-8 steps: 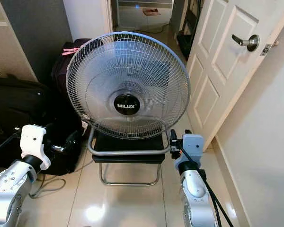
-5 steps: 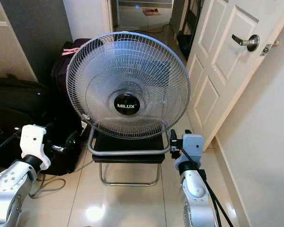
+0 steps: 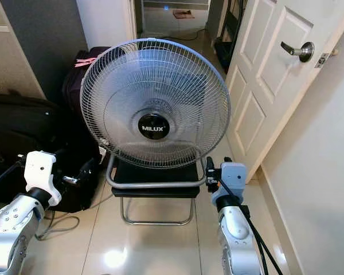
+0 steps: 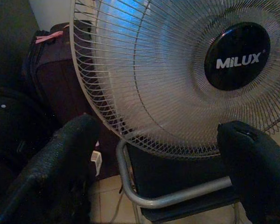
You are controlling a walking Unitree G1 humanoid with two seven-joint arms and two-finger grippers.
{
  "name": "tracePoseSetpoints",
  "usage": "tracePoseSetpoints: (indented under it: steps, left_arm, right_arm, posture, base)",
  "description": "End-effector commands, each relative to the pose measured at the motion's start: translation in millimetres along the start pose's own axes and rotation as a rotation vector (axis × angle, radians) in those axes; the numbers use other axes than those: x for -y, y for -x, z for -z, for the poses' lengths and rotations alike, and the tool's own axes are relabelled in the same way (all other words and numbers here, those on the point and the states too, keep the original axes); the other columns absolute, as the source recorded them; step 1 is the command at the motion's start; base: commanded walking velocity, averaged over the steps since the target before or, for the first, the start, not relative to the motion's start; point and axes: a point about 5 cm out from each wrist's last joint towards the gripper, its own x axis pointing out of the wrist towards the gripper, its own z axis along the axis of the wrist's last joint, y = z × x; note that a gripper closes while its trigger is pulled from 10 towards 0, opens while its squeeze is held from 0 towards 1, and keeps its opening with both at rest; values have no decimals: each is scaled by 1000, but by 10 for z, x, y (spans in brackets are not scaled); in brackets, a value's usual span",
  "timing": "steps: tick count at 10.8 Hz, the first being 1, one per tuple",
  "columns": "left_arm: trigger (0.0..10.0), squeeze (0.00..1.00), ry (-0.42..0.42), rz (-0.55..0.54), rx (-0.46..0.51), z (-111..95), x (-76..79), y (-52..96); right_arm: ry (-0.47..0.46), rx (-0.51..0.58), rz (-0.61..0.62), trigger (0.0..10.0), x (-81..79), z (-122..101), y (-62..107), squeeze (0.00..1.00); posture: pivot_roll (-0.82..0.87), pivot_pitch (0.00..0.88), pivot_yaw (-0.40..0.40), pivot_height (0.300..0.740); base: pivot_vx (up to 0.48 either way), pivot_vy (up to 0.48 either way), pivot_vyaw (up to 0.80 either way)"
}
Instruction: Clean up the room
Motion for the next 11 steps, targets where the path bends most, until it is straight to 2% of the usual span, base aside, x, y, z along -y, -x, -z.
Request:
tracePoseSetpoints:
  steps: [1,11]
  left_arm:
    - [10000,0,59,-181,-100,-52,56,-149]
    - [10000,0,59,-181,-100,-52,56,-149]
  right_arm:
    - [-7,-182,-4,10000,121,-43,-161,0]
    - [-7,-182,-4,10000,121,-43,-161,0]
  posture:
    - [-5,0,-26,740]
    - [-5,0,-26,740]
  base:
    - [0,0,0]
    - [0,0,0]
